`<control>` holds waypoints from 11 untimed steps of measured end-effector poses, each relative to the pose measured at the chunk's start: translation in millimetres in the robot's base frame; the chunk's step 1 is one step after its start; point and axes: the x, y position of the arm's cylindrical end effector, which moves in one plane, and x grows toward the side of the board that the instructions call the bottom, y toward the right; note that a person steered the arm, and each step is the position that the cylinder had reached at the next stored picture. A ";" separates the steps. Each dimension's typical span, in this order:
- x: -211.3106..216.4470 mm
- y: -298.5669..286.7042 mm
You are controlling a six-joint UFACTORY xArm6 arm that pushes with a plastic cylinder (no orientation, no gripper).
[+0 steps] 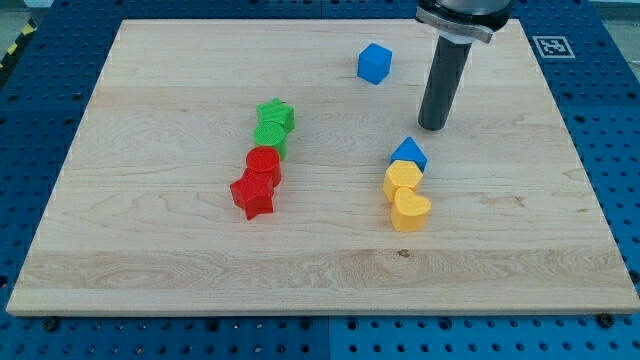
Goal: Move the blue cube closer to the blue triangle
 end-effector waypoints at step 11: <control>-95.6 -80.5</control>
